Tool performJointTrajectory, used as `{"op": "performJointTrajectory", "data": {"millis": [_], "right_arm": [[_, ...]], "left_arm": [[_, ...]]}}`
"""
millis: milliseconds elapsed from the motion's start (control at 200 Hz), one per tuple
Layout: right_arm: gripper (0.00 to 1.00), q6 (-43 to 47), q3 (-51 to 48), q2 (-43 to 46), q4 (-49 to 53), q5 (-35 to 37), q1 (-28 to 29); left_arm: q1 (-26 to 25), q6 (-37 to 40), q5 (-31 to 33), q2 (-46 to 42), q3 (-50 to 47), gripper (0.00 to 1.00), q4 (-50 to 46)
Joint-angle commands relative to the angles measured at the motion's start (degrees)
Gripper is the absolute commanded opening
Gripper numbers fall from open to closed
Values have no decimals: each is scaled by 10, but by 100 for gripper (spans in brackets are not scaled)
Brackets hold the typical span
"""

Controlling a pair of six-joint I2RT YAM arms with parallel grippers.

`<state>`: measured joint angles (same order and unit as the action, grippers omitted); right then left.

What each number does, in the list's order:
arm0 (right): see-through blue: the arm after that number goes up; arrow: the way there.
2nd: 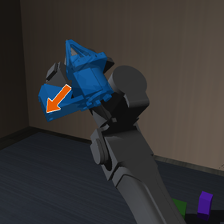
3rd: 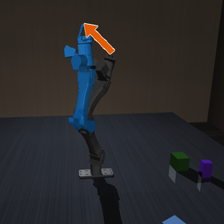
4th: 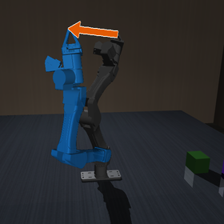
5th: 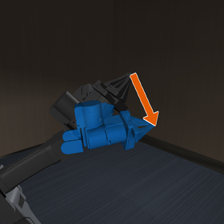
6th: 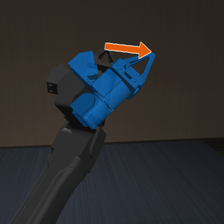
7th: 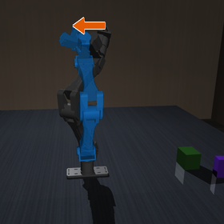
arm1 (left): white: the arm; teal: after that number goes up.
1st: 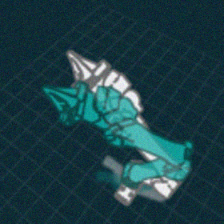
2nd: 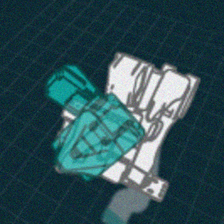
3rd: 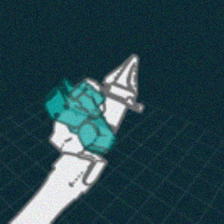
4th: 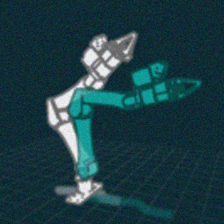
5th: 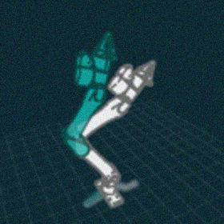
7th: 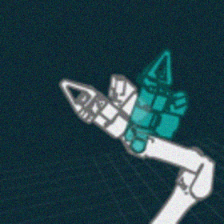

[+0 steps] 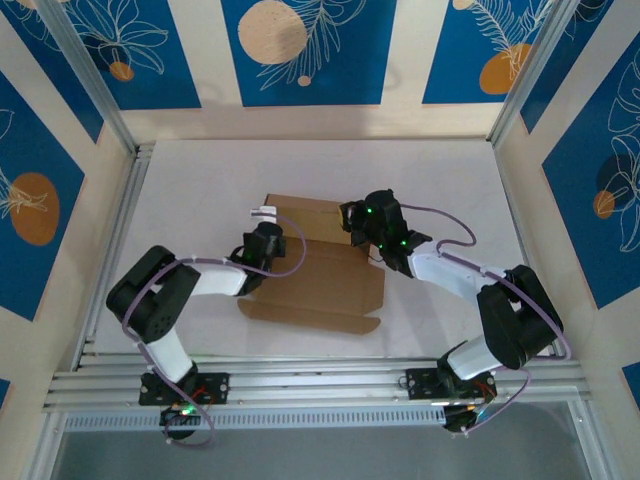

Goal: Fold the paper box

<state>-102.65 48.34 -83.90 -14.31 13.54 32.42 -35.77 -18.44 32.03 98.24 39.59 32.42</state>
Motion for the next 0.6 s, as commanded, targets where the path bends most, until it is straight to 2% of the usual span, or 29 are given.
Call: {"op": "performJointTrajectory", "data": {"millis": [0, 130, 240, 485, 595], "right_arm": [[7, 51, 6, 2, 10, -66, 5], [7, 82, -13, 17, -24, -60, -23], [7, 110, 0, 15, -23, -64, -34], [7, 141, 1, -5, -51, -95, -47], [7, 169, -10, -17, -69, -117, -55]], "left_arm": [[4, -8, 21, -17, -28, 34, 42], [9, 4, -11, -74, -75, 51, 65], [9, 0, -48, -124, -96, 58, 61], [10, 12, -73, -267, -123, 64, -7], [9, 32, -122, -346, -135, 65, -26]]}}
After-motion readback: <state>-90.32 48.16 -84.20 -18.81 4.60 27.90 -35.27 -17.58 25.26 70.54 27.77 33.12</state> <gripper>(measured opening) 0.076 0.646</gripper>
